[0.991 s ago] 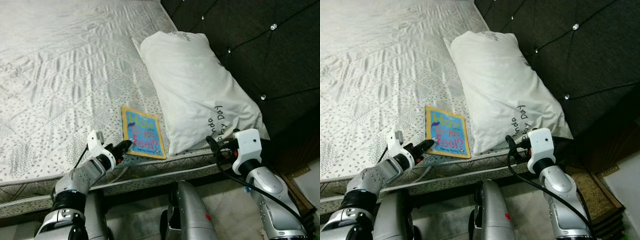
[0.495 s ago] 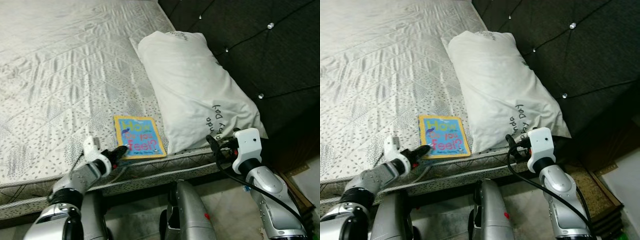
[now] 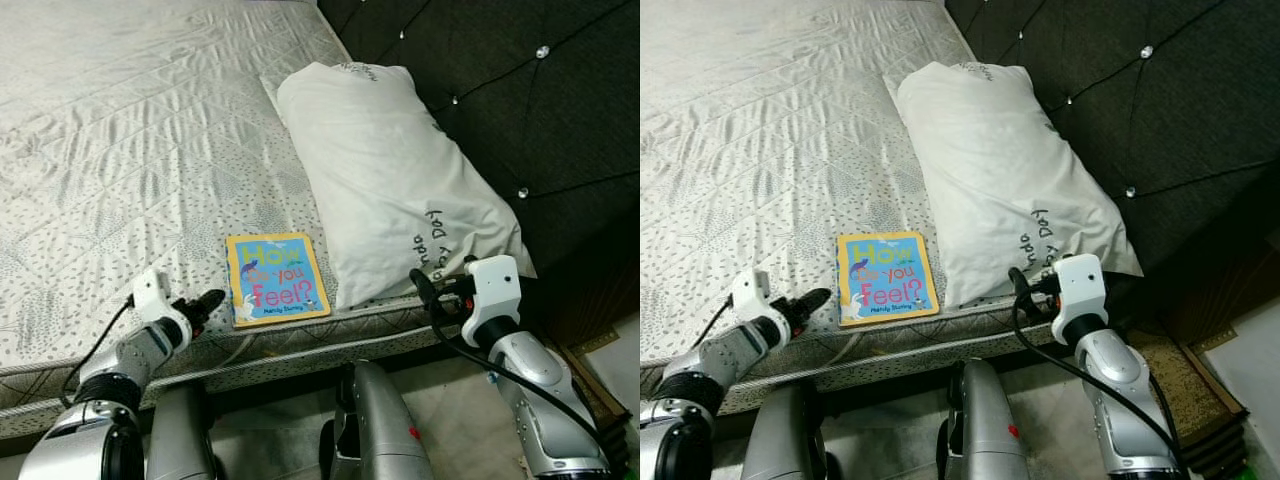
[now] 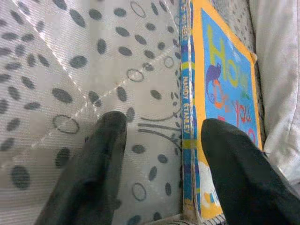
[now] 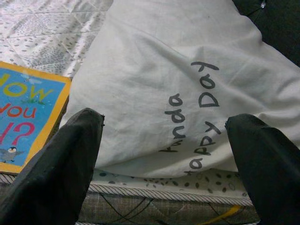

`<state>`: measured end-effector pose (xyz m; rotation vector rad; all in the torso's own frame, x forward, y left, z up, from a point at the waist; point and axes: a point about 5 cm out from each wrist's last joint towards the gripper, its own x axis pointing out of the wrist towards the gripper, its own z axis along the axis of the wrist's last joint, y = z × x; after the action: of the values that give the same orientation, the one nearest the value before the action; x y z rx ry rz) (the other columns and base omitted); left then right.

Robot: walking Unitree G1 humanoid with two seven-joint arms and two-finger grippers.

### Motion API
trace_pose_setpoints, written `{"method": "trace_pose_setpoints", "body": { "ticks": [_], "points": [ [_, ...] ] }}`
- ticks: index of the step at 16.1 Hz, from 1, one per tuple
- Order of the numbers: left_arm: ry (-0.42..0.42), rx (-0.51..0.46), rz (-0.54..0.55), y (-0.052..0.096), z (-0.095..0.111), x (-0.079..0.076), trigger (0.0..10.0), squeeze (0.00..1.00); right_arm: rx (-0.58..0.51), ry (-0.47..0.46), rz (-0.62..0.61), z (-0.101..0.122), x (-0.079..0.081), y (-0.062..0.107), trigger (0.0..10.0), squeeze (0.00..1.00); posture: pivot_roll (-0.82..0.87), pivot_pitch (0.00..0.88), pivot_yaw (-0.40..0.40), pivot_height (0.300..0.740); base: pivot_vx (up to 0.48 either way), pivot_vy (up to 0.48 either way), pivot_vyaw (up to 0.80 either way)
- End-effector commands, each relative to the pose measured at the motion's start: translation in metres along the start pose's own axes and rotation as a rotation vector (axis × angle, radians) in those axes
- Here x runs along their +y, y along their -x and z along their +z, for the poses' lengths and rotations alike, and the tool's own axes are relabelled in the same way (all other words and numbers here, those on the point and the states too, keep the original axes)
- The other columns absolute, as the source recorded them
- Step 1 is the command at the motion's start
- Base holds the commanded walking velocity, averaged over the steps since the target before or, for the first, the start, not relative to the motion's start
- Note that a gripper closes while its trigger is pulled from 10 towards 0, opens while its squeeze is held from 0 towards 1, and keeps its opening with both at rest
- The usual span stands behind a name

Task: Clean up the room

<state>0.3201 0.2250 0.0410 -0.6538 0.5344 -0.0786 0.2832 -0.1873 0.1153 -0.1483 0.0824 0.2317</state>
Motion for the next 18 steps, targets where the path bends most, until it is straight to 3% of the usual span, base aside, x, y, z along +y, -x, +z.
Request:
{"method": "trace_pose_setpoints", "body": {
  "ticks": [1,3,6,9,10,11,13,14,18],
  "points": [
    [-0.016,-0.015,0.030,0.000,0.003,0.002,10.0,1.00,-0.005,0.000,-0.031,0.001,-0.006,0.001,10.0,0.00,-0.10,0.135,-0.125,0.556,0.000,0.000,0.00],
    [-0.054,-0.052,0.041,0.001,0.008,0.001,10.0,1.00,-0.007,-0.017,-0.024,0.001,-0.006,0.000,10.0,0.00,-0.10,0.133,-0.124,0.556,0.000,0.000,0.00],
    [-0.126,-0.189,0.059,0.008,0.019,-0.001,10.0,1.00,-0.011,-0.053,-0.026,0.001,-0.006,-0.002,10.0,0.00,-0.09,0.123,-0.113,0.556,0.000,0.000,0.00],
    [-0.194,-0.359,0.055,0.035,0.017,-0.007,10.0,1.00,-0.006,-0.088,-0.018,-0.001,0.000,-0.008,10.0,0.00,-0.05,0.096,-0.099,0.556,0.000,0.000,0.00],
    [-0.231,-0.469,0.060,0.056,0.013,-0.011,10.0,1.00,0.007,-0.102,-0.037,-0.003,0.002,-0.011,10.0,0.00,-0.03,0.079,-0.093,0.556,0.000,0.000,0.00],
    [-0.277,-0.514,0.060,0.069,0.007,-0.015,10.0,1.00,0.023,-0.131,-0.030,-0.005,0.004,-0.013,10.0,0.00,-0.01,0.067,-0.090,0.556,0.000,0.000,0.00],
    [-0.319,-0.542,0.067,0.080,0.000,-0.018,10.0,1.00,0.032,-0.142,-0.021,-0.006,0.006,-0.015,10.0,0.00,-0.01,0.053,-0.087,0.556,0.000,0.000,0.00],
    [-0.352,-0.542,0.075,0.095,-0.011,-0.021,10.0,1.00,0.011,-0.164,0.003,-0.001,0.011,-0.019,10.0,0.00,0.01,0.022,-0.081,0.556,0.000,0.000,0.00],
    [-0.344,-0.529,0.079,0.100,-0.018,-0.022,10.0,1.00,-0.026,-0.177,0.004,0.008,0.012,-0.033,10.0,0.00,0.03,0.000,-0.074,0.556,0.000,0.000,0.00]
  ]
}}
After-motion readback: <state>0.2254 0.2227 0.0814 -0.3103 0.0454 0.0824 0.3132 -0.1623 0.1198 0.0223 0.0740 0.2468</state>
